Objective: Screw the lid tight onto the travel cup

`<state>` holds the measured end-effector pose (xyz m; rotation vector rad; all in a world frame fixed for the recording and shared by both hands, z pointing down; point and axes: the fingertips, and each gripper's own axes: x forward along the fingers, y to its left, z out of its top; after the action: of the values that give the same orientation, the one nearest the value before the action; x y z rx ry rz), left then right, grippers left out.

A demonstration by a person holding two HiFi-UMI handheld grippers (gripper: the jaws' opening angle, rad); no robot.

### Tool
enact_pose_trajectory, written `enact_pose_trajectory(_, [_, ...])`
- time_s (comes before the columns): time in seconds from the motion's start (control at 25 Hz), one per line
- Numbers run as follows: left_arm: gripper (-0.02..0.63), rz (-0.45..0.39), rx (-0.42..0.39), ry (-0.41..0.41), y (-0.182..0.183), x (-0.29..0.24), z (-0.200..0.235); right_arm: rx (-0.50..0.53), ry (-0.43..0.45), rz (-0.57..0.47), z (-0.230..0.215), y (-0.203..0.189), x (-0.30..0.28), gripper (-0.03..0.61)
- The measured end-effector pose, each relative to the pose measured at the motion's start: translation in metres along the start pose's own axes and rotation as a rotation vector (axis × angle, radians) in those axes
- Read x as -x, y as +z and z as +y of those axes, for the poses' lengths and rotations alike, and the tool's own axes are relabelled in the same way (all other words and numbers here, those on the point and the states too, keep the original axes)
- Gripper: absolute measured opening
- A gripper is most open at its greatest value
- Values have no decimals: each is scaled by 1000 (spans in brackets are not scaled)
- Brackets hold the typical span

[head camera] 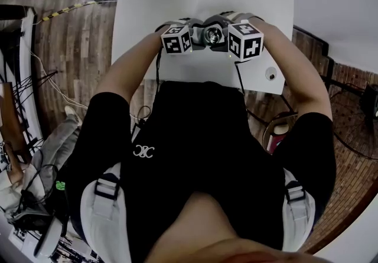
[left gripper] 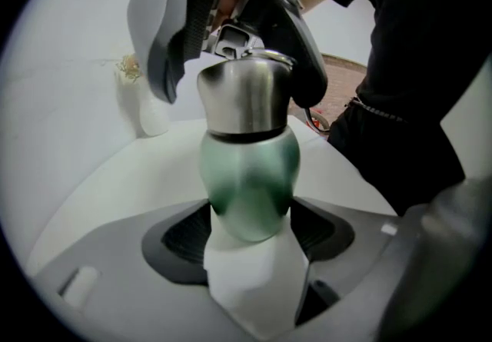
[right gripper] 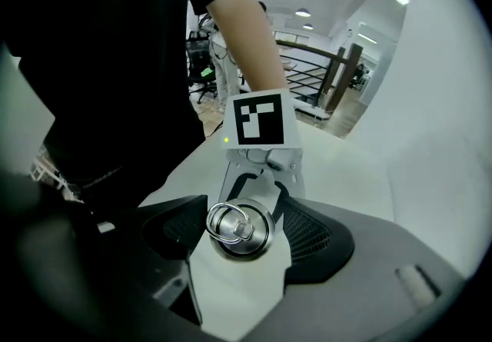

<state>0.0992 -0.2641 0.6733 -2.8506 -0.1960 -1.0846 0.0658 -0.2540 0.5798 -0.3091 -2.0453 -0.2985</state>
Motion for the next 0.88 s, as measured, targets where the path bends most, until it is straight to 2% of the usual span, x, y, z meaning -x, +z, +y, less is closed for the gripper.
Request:
enact_pose_trajectory(0.08, [376,3,6,-3,-1,-2,0,62,39,48,3,-5,-3,308])
enact_pose_trajectory(0.16, [374,6,11,-8,-2,-5,0,97,70,58,6,-7,-5,277])
enact_pose_trajectory(0.36, [373,1,29,-8,-3,-6,1,78,51,-22,5,-5,-5,272])
enact_pose_trajectory(0.68, [367,-1,117,53,-10,-3,-2,-146,-140,-228,-6,3,-4,272])
enact_pose_trajectory(0.88, [365,14,180,128,-15,-8,-2,-311,-324,-362,-16,4,1,273])
